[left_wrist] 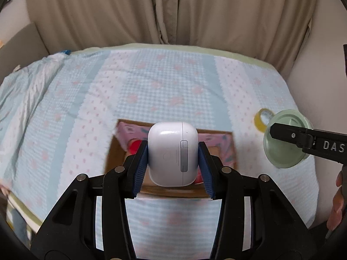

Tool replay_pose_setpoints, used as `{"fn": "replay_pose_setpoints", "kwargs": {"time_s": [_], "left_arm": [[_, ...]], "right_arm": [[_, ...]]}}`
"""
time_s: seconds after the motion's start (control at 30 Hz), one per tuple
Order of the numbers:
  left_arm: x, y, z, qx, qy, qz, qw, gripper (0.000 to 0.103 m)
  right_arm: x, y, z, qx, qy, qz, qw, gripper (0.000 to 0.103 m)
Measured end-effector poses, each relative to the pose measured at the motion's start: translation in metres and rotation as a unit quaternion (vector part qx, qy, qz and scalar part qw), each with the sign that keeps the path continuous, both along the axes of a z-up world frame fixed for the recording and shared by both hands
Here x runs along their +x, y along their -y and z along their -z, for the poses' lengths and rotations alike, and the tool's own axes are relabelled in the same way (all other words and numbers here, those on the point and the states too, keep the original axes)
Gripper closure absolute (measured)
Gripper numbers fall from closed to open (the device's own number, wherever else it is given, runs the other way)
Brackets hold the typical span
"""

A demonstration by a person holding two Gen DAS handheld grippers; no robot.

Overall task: Organize rigid objects
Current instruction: 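Lift earbud case and green jar toward the cardboard box, then lower earbud case and green jar into the box and open both tools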

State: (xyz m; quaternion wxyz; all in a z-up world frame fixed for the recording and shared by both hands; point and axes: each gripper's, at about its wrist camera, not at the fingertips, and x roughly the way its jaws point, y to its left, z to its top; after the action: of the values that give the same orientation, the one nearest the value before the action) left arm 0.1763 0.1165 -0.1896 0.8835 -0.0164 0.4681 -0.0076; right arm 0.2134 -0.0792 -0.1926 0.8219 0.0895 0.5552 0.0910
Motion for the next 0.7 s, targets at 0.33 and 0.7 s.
{"fn": "replay_pose_setpoints", "kwargs": {"time_s": [0.33, 0.7], "left_arm": [[0.041, -0.088, 0.063, 0.014, -0.065, 0.037, 0.9971, 0.062], [0.071, -0.089, 0.155, 0.004, -0.145, 0.062, 0.9874, 0.062]], "right_arm": [[0.029, -0.066, 0.059, 0.018, -0.063, 0.072, 0.995, 0.063], [0.073, -0.086, 0.133, 0.025, -0.134, 0.092, 0.986, 0.063]]}}
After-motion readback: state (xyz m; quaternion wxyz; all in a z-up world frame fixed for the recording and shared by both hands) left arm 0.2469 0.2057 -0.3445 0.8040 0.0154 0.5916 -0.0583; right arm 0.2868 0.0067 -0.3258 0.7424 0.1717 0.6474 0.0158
